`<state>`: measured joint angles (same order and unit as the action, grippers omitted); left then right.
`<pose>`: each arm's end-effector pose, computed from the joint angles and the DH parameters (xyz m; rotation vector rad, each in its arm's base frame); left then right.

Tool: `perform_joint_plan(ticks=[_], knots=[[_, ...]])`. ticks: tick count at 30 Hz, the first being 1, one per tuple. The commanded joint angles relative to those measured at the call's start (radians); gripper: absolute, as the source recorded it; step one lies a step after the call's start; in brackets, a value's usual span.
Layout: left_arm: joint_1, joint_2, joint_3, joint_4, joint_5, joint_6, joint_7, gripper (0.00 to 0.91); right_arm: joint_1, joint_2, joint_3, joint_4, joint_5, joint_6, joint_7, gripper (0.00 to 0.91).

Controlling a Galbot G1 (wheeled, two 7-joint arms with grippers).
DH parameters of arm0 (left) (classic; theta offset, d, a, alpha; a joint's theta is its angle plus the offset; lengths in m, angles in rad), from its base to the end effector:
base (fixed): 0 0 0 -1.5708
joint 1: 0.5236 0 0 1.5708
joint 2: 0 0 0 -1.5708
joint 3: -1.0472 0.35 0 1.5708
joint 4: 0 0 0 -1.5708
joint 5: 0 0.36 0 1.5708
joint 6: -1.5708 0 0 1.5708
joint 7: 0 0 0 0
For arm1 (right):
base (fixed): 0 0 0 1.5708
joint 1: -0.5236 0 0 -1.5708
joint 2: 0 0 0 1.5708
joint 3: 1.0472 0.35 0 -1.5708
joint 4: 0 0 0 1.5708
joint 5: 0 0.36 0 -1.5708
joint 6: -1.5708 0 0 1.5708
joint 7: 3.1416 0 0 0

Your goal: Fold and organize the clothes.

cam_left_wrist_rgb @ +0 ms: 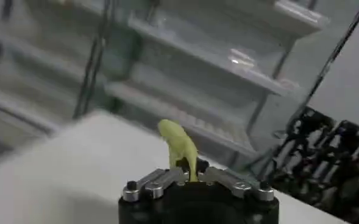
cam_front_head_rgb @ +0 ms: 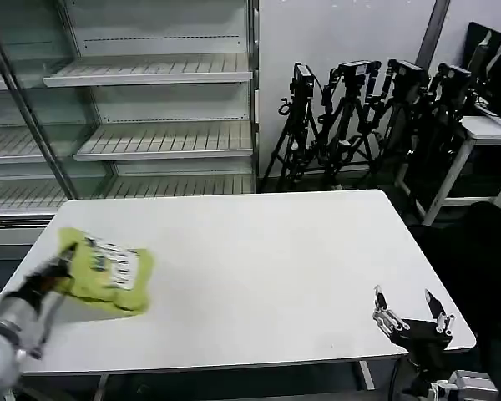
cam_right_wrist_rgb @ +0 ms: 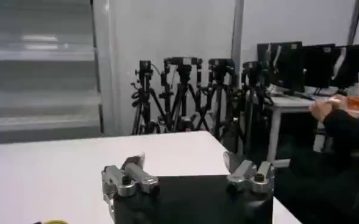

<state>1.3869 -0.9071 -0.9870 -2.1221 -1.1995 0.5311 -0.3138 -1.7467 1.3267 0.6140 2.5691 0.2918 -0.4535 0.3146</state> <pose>0.2444 0.2074 -0.1317 0.1623 -2.8751 0.4811 0.1217 -0.0285 -0.1570 -0.2054 -2.9675 0.0088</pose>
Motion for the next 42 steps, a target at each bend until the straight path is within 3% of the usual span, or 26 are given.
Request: perform_joint_plan(ticks=[1,6,7,9,12,20,29,37,38,39,40,42], knots=[[0.046,0.213,-0.028,-0.111,0.313,0.042,0.067,0.02,0.041,0.002,-0.021,-0.022,0.002,0.002,-0.001,0.907],[0.046,0.018,0.418,-0.077,0.687,-0.032,0.092,0.02,0.018,0.007,-0.009,-0.027,-0.005,0.006,-0.001,0.907],[0.038,-0.002,0.491,-0.029,0.796,-0.098,0.104,0.02,0.012,0.008,-0.006,-0.026,-0.009,0.009,-0.002,0.907],[0.018,-0.057,0.605,0.058,0.951,-0.16,0.109,0.02,-0.003,0.011,-0.001,-0.025,-0.015,0.012,-0.003,0.907],[-0.014,-0.136,0.732,0.075,1.025,-0.171,0.106,0.02,-0.028,0.018,0.009,-0.012,-0.025,0.017,-0.004,0.907],[-0.199,-0.309,0.9,0.001,0.98,-0.079,0.107,0.02,-0.057,0.028,0.02,0.007,-0.038,0.019,-0.001,0.907],[-0.374,-0.42,0.996,0.208,0.859,-0.027,0.02,0.02,-0.073,0.061,0.011,0.008,-0.053,0.024,0.0,0.907],[-0.47,-0.521,1.073,0.304,0.821,-0.043,-0.023,0.02,-0.071,0.058,0.02,0.016,-0.053,0.02,0.0,0.907],[-0.47,-0.527,1.071,0.301,0.815,-0.049,-0.023,0.202,-0.071,0.058,0.021,0.018,-0.053,0.019,0.0,0.907],[-0.469,-0.536,1.069,0.297,0.812,-0.052,-0.023,0.595,-0.072,0.057,0.022,0.021,-0.056,0.02,-0.005,0.907],[-0.461,-0.547,1.06,0.291,0.805,-0.064,-0.019,0.907,-0.074,0.053,0.022,0.025,-0.064,0.022,-0.011,0.907],[-0.445,-0.551,1.054,0.281,0.802,-0.097,-0.013,0.907,-0.075,0.046,0.023,0.033,-0.063,0.024,-0.02,0.907]])
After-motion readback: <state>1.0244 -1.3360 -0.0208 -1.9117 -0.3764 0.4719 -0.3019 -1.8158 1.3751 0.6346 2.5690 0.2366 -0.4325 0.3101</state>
